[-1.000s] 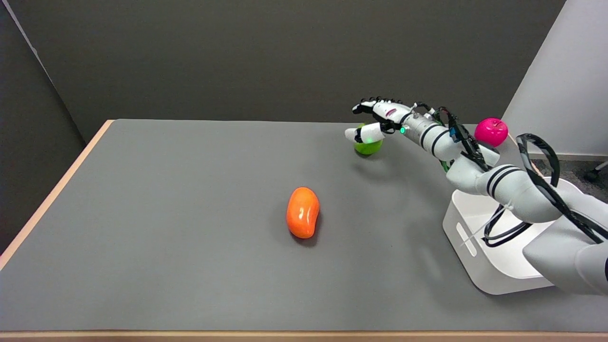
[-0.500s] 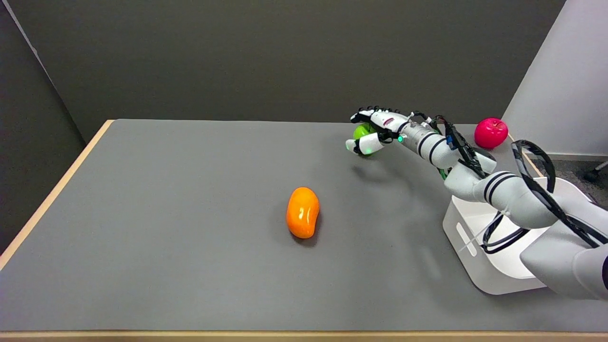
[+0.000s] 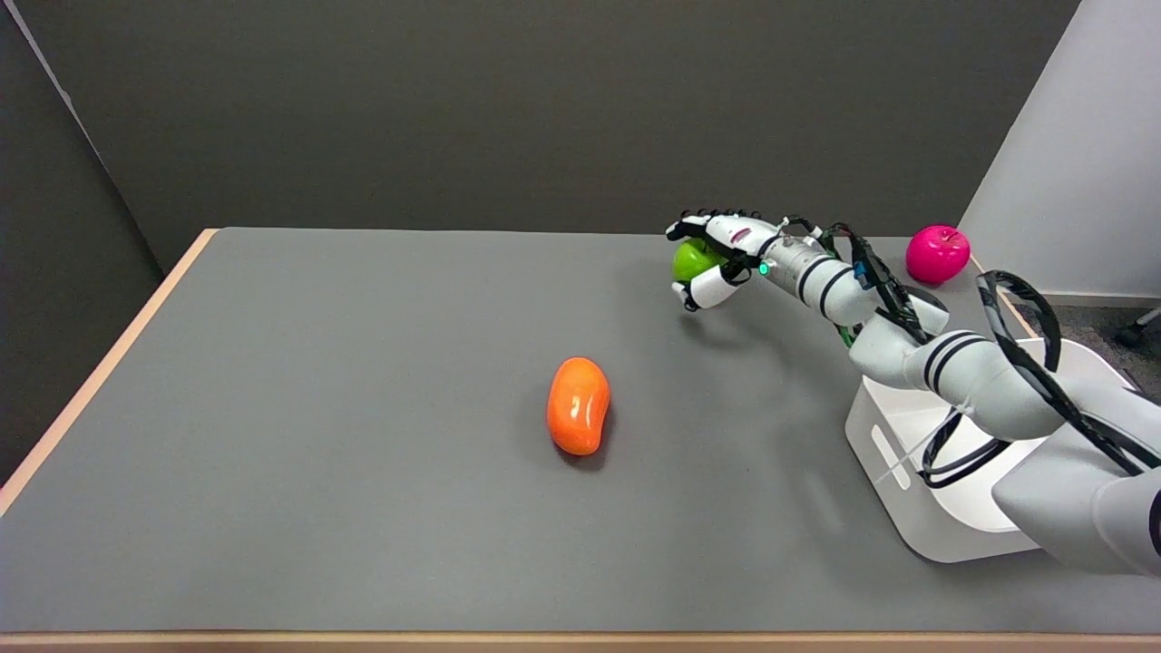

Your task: Pick up the green apple.

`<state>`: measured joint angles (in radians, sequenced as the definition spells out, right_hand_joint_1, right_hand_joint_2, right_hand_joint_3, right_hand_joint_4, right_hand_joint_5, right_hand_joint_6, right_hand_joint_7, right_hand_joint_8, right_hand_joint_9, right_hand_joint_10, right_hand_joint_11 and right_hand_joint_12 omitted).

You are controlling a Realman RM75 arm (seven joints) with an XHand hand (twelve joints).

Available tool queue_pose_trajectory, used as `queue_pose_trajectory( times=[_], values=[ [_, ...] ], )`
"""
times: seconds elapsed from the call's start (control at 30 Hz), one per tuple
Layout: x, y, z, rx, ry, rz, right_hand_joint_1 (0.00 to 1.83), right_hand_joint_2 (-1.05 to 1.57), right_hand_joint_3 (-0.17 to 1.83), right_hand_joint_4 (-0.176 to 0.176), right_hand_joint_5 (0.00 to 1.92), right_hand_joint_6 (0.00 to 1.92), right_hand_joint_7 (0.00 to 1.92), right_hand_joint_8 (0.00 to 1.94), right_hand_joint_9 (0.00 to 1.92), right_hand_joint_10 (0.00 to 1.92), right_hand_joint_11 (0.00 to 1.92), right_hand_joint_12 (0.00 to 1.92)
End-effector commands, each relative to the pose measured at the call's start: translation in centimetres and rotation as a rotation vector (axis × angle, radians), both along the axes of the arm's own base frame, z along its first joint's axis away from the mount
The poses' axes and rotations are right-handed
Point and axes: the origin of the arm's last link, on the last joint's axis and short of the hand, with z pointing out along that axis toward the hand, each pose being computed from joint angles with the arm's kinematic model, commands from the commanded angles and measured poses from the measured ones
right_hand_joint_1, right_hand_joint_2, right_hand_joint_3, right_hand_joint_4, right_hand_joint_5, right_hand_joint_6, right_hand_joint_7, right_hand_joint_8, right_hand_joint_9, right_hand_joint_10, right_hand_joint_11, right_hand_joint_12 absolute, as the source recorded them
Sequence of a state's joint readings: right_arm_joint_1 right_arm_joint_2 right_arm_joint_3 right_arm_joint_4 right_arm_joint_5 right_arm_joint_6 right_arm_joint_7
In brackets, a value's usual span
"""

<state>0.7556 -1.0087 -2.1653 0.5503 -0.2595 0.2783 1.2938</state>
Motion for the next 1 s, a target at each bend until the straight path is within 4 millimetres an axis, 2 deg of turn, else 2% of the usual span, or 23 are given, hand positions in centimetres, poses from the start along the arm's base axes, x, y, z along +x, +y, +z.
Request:
queue_pose_trajectory(
  times=[0.03,0.13,0.23,0.37,0.5,0.57,0.63,0.67,0.7,0.77,0.8,1.0],
  values=[
    [-0.21,0.18,-0.04,0.012,0.002,0.002,0.85,0.62,0.99,0.041,0.23,0.45,0.24,0.3,0.19,0.7,0.09,1.27],
    [-0.36,0.29,0.0,0.012,0.003,-0.001,0.81,0.62,1.02,0.043,0.22,0.47,0.23,0.32,0.19,0.7,0.1,1.24],
    [-0.49,0.39,-0.04,0.017,0.01,-0.005,0.86,0.61,1.0,0.043,0.24,0.47,0.24,0.3,0.19,0.7,0.1,1.27],
    [-0.7,0.5,-0.1,0.031,0.043,-0.014,0.91,0.64,0.98,0.052,0.34,0.63,0.32,0.33,0.26,0.79,0.2,1.36],
    [-0.87,0.6,-0.09,0.031,0.046,-0.017,1.0,0.7,0.96,0.075,0.44,0.96,0.47,0.48,0.44,0.99,0.4,1.57],
    [-0.89,0.61,-0.08,0.031,0.046,-0.018,1.02,0.71,0.96,0.073,0.45,1.0,0.5,0.54,0.47,1.03,0.45,1.6],
    [-0.87,0.61,-0.07,0.031,0.045,-0.017,1.07,0.77,0.91,0.043,0.5,1.13,0.63,0.8,0.61,1.18,0.56,1.67],
    [-0.84,0.6,-0.04,0.03,0.045,-0.016,1.04,0.91,0.71,0.004,0.55,1.31,0.66,0.86,0.65,1.19,0.58,1.68],
    [-0.81,0.6,-0.01,0.028,0.045,-0.015,0.96,1.13,0.4,-0.048,0.61,1.56,0.69,0.89,0.66,1.15,0.59,1.68],
    [-0.74,0.61,0.01,0.028,0.041,-0.011,1.21,1.17,0.23,-0.082,0.61,1.58,0.73,1.19,0.71,1.41,0.66,1.68],
    [-0.66,0.63,0.08,0.027,0.039,-0.008,1.32,1.17,0.18,-0.094,0.6,1.57,0.74,1.32,0.74,1.52,0.69,1.69],
    [-0.16,0.95,0.11,0.045,0.015,0.031,1.31,1.13,0.3,-0.09,0.57,1.55,0.73,1.4,0.73,1.65,0.75,1.79]
  ],
)
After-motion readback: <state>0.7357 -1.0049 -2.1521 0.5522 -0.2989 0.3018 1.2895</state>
